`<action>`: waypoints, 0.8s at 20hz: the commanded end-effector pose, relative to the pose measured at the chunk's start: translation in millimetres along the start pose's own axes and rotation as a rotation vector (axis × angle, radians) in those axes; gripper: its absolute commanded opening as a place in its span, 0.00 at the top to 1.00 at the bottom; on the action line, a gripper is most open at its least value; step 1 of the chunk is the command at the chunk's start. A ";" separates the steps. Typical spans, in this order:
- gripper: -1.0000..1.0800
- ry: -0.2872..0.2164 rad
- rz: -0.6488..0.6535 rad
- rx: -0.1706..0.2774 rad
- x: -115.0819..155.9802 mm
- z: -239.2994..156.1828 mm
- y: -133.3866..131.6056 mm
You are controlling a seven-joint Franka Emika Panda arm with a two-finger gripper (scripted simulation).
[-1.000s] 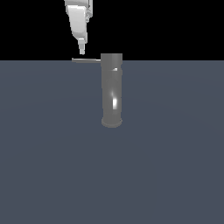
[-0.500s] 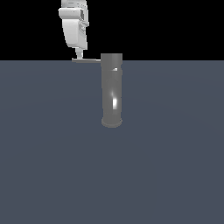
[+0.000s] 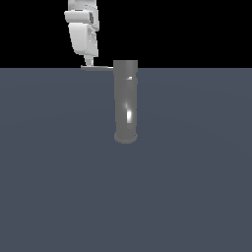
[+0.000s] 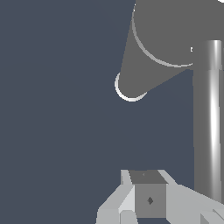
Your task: Turn on the faucet by rotating a designated handle.
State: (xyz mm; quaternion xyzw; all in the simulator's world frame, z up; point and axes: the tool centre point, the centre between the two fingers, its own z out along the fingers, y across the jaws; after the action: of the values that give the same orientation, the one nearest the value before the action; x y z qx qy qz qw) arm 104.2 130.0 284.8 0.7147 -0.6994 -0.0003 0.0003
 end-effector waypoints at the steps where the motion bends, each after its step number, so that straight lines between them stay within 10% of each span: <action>1: 1.00 0.000 0.000 0.000 0.3 -0.2 5.0; 16: 1.00 0.000 0.000 0.000 2.6 0.0 40.5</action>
State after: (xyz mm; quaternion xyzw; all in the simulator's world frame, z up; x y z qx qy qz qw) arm 69.1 128.4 285.0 0.7154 -0.6987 0.0008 -0.0019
